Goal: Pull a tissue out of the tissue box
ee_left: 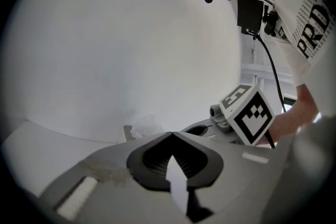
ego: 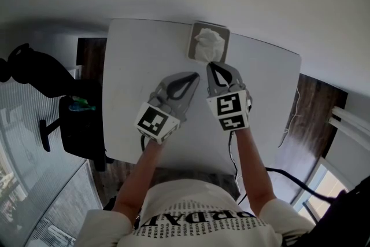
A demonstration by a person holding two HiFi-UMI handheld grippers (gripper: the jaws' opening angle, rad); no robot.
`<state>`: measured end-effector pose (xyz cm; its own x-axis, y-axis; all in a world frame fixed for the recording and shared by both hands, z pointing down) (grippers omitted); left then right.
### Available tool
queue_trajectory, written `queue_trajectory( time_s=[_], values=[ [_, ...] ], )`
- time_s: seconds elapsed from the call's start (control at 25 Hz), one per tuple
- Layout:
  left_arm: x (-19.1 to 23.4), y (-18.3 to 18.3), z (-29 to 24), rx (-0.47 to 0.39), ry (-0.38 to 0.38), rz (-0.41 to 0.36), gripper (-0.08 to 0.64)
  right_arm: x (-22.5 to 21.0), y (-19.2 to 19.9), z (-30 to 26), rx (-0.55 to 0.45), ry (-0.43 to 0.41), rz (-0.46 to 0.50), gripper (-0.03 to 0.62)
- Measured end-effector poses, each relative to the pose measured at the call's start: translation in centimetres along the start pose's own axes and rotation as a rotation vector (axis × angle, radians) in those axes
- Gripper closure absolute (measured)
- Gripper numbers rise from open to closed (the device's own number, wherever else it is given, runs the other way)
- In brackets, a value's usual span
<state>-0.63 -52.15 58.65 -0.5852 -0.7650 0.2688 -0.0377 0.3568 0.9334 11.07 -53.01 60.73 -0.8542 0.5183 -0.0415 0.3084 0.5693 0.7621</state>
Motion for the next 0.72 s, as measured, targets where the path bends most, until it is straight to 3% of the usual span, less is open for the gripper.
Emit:
queue_trajectory(
  time_s=[0.72],
  values=[
    [-4.1, -5.0, 3.6, -0.059, 0.022, -0.067, 0.563, 2.1, -2.8, 7.7, -0.07, 0.033, -0.011, 0.583]
  ],
)
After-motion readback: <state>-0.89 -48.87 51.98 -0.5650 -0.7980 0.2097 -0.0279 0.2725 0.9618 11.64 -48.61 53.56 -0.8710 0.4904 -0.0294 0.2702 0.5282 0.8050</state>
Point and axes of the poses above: the fingertips, and each gripper's own axes: z backward along the fingers, x to its left, y out of its underside, the point moved 7 cm from there along z, backward along the fingers, and after that the axes turned 7 degrees about -y, right-handed, at the moved point
